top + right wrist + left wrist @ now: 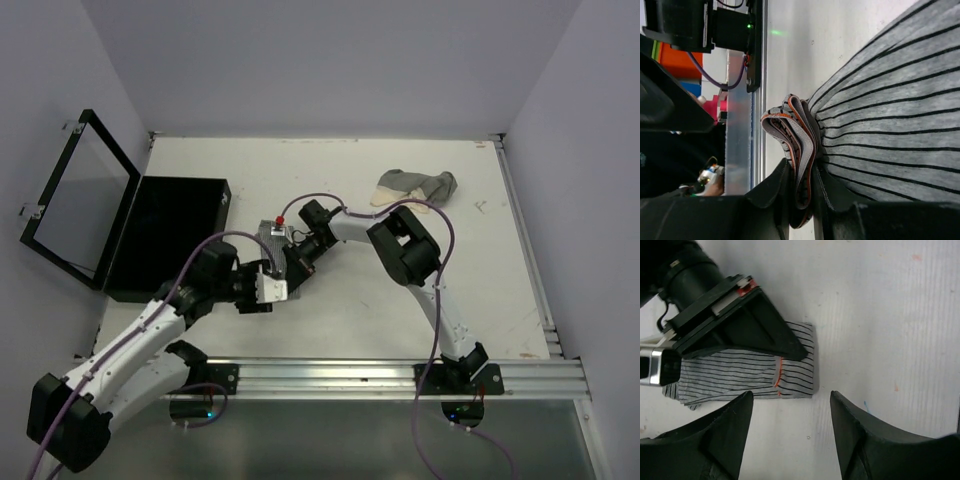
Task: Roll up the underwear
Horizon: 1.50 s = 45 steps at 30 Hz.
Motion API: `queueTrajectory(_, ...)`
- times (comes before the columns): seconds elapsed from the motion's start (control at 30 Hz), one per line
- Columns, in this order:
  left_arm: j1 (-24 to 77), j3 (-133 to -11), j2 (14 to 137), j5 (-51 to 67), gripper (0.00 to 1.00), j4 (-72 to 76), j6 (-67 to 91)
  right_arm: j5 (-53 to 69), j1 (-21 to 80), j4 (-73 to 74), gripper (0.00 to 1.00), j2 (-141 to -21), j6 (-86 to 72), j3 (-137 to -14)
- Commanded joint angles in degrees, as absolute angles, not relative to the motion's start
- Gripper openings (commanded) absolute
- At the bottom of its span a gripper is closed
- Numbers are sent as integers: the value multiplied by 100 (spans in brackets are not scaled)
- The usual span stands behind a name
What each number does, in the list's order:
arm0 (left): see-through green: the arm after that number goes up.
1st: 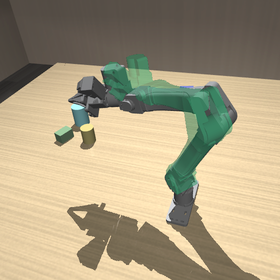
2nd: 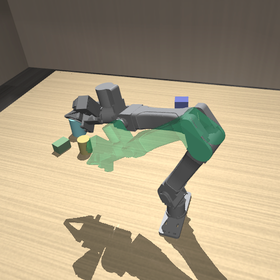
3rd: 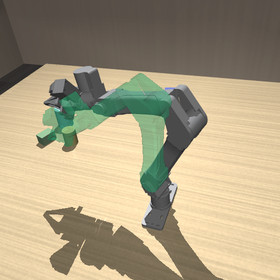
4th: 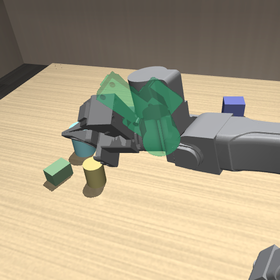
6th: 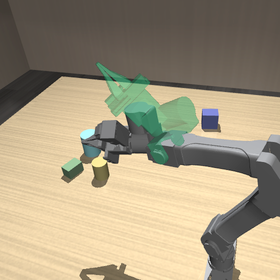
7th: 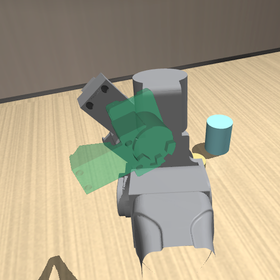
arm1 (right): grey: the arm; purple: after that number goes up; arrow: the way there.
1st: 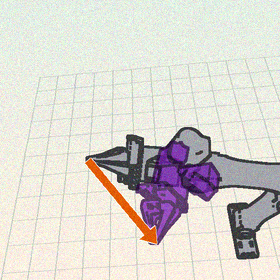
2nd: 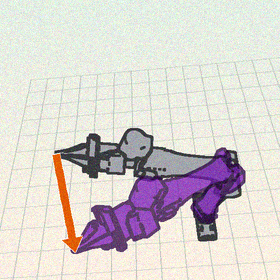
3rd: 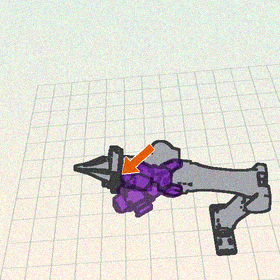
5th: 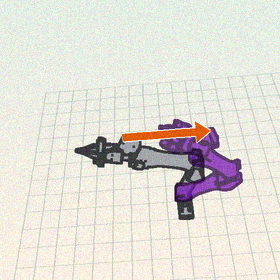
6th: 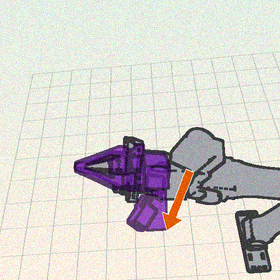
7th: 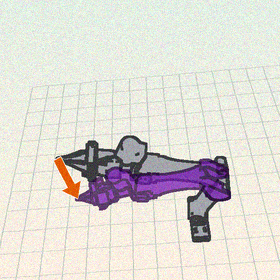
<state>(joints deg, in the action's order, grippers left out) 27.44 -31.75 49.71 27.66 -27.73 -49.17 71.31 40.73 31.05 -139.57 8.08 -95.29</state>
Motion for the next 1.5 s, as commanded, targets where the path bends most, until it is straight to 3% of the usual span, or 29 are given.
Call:
queueTrajectory(0.0, 3452, -2839, 4798, 1787, 67, -2092, -5274, 5687, 4113, 3550, 0, -14668, 870, -9553)
queueTrajectory(0.13, 4007, -2882, 5552, 1424, 65, -1803, -5010, 5634, 4104, 3744, 0, -14827, 748, -9712)
queueTrajectory(0.4, 4157, -2778, 6389, 678, 63, -1038, -4983, 5695, 4087, 3806, 0, -14932, 650, -9729)
queueTrajectory(0.77, 4315, -2610, 7031, 756, 52, -861, -5168, 6073, 3990, 3788, 0, -15099, 352, -9800)
queueTrajectory(0.87, 4368, -2645, 7207, 791, 44, -975, -5177, 6108, 3981, 3841, 0, -15091, 334, -9826)
queueTrajectory(0.97, 4430, -2716, 7374, 808, 26, -1273, -5194, 6108, 3973, 3858, 3, -15065, 299, -9844)
queueTrajectory(1.1, 4465, -2891, 7611, 1071, 1, -1845, -5265, 5968, 3833, 3762, 33, -14785, 185, -9853)
queueTrajectory(1.27, 4465, -3172, 7910, 1651, 0, -2601, -5212, 5617, 3402, 3683, 66, -14134, 44, -10028)
queueTrajectory(1.3, 4447, -3225, 8067, 1731, 0, -2767, -5203, 5573, 3253, 3648, 78, -14011, 44, -10046)
queueTrajectory(1.47, 4132, -3987, 8848, 2415, 0, -3417, -5369, 5230, 2717, 3368, 80, -13010, 44, -9906)
